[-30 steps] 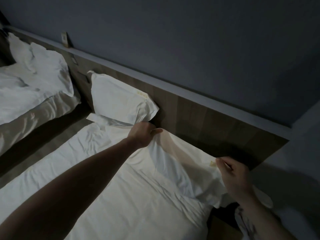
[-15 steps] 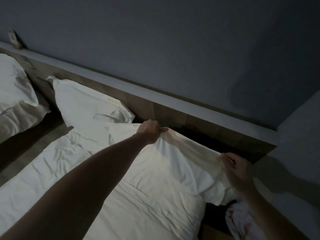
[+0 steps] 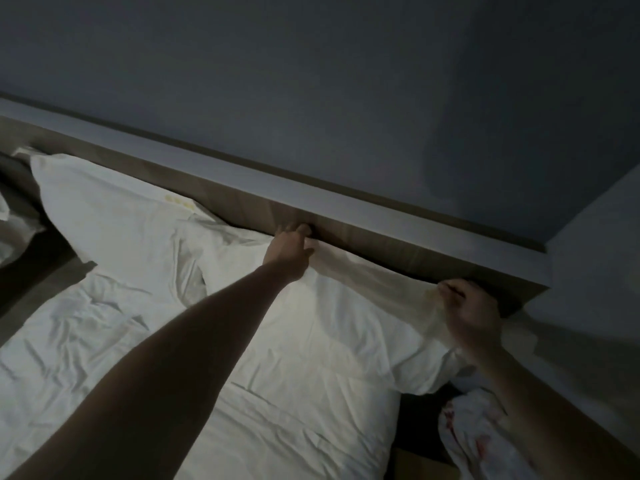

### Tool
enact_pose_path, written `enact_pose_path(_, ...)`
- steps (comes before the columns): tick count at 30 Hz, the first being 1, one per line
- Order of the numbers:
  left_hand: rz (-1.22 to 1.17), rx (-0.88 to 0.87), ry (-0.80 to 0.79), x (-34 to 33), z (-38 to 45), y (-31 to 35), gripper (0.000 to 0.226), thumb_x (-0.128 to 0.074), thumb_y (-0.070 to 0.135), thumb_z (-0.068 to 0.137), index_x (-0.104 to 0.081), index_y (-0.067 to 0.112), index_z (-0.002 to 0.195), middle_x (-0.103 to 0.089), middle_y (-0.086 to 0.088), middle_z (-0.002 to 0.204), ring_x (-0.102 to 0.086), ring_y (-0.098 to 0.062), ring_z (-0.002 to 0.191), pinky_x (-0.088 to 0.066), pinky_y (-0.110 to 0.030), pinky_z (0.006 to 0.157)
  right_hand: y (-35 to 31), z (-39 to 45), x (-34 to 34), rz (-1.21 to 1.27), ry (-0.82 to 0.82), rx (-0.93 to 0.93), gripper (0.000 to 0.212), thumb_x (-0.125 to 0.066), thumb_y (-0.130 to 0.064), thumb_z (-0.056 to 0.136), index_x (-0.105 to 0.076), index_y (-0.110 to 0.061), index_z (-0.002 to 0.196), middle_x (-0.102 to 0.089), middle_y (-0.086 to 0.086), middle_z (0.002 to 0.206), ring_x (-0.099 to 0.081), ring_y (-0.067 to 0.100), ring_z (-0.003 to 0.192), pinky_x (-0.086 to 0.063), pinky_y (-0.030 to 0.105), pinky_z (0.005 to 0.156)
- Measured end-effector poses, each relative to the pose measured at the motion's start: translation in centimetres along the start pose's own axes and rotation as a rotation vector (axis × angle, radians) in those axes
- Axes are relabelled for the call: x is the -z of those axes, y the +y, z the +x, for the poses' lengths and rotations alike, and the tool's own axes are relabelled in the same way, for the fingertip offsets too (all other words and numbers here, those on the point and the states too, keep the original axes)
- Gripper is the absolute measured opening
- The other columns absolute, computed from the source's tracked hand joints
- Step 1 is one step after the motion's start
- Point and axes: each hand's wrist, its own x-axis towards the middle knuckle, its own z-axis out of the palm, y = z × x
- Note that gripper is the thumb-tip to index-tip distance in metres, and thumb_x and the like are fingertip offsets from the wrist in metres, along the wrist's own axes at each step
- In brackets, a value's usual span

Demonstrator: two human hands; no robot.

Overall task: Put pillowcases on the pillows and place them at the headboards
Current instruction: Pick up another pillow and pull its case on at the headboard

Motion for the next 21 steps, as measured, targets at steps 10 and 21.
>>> enact_pose_path(10, 0.091, 0.233, 0.025, -0.5, -1.6, -7.8, 0.027, -0.059, 0.031, 0.102, -0.062, 0.023, 0.127, -0.061, -0.004, 0.132, -0.064, -0.035, 0.116, -0.052, -0.044, 0.091, 4.2, -2.0, 0.3, -0.068, -0.077, 0.002, 0.03, -0.05, -0.049, 0.1, -0.057, -0.028, 0.08, -0.059, -0.008, 0.073, -0.059, 0.016, 0.073, -0.049, 0.04, 0.07)
enact_pose_path(21, -0.085, 0.216, -0.047, 0.4, -0.7, -8.2, 0.018, -0.073, 0.036, 0.084, -0.074, 0.021, 0.074, -0.067, 0.0, 0.142, -0.063, -0.029, 0.127, -0.046, -0.034, 0.103, 4.1, -2.0, 1.4, -0.019, 0.021, 0.029, 0.027, -0.051, -0.045, 0.096, -0.065, -0.025, 0.086, -0.063, -0.008, 0.077, -0.061, 0.017, 0.076, -0.048, 0.035, 0.07)
